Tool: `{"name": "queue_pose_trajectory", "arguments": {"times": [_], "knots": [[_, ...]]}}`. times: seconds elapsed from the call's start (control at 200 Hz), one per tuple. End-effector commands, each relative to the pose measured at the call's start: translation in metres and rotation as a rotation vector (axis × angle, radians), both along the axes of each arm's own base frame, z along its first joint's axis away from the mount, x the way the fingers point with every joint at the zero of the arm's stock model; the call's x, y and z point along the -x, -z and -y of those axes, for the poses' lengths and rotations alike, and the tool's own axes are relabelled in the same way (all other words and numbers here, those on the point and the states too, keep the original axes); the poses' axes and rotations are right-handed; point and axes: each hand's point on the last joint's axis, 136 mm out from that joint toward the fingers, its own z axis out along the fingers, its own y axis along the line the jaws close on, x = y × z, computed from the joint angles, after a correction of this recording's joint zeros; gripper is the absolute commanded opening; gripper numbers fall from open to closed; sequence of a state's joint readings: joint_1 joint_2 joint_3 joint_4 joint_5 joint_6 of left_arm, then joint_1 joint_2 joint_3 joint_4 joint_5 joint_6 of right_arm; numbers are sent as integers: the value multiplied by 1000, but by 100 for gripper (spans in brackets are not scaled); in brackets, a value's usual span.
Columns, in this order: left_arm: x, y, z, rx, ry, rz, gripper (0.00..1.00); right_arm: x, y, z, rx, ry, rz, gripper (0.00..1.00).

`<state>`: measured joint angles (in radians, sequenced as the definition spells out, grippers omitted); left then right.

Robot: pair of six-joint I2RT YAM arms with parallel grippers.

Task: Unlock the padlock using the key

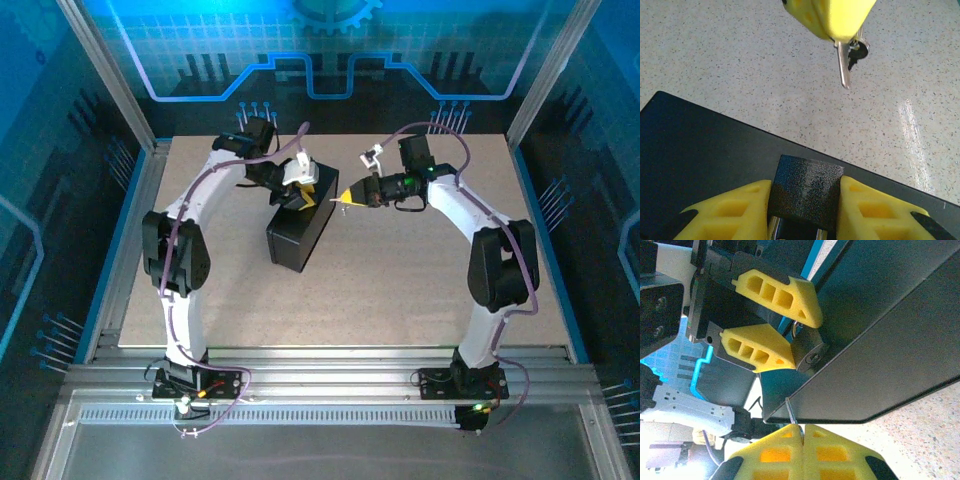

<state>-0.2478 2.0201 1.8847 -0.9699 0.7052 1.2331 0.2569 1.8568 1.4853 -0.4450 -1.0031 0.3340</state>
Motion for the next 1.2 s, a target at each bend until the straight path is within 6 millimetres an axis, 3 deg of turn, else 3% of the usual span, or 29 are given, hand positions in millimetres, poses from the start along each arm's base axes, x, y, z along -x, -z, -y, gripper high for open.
{"name": "queue_pose_trajectory", "arguments": {"times": [0.0,0.465,1.196], "knots": [[17,9,4,2,9,-47,28,2,0,-11,-17,-29,-38,0],[21,14,5,36,-25,-61,26,-18,11,-26,-88,12,-119,0],[25,20,2,18,-31,-72,26,-14,29,-27,-81,25,-178,0]]}}
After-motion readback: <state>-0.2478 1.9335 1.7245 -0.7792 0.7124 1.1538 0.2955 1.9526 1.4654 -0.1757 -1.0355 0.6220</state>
